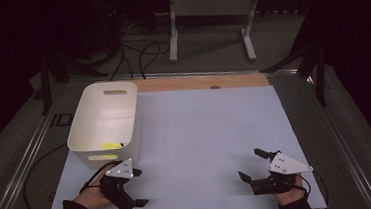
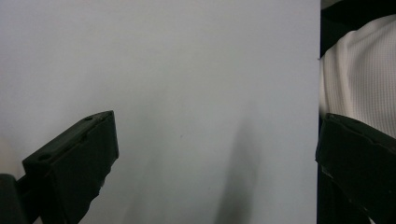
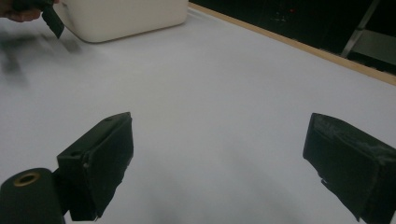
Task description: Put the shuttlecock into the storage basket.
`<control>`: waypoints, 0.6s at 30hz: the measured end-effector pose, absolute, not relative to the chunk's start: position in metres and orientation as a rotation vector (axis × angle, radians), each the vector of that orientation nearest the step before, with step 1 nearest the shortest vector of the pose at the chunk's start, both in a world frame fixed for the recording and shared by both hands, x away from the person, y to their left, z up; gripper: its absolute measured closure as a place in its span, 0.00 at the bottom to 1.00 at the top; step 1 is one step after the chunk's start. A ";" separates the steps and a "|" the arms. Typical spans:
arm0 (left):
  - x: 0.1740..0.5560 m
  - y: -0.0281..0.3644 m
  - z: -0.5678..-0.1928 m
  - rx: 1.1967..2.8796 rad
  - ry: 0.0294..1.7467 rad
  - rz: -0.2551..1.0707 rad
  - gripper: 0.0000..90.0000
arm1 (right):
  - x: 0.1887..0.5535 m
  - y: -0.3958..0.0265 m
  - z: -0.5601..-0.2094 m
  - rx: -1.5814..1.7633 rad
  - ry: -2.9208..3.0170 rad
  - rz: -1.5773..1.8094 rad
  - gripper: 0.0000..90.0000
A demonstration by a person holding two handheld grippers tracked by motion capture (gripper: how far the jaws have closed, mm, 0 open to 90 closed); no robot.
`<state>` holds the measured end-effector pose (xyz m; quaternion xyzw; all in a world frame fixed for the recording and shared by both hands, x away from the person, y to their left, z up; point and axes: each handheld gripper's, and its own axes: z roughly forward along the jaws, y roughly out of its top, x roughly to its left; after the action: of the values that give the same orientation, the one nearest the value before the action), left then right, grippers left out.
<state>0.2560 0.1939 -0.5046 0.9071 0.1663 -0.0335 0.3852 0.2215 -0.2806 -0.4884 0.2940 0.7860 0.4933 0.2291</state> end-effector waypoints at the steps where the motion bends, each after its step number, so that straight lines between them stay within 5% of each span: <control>1: 0.255 0.196 -0.505 2.308 0.426 -0.084 0.00 | 0.221 -0.280 -0.489 0.812 2.165 1.358 0.09; 18: 0.250 0.214 -0.507 2.261 0.471 -0.037 0.00 | 0.222 -0.281 -0.490 0.808 2.170 1.353 0.09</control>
<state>0.2503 0.2145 -0.5073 0.8955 0.1865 -0.0146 0.4039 0.2223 -0.2809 -0.4900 0.2933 0.7878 0.4913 0.2280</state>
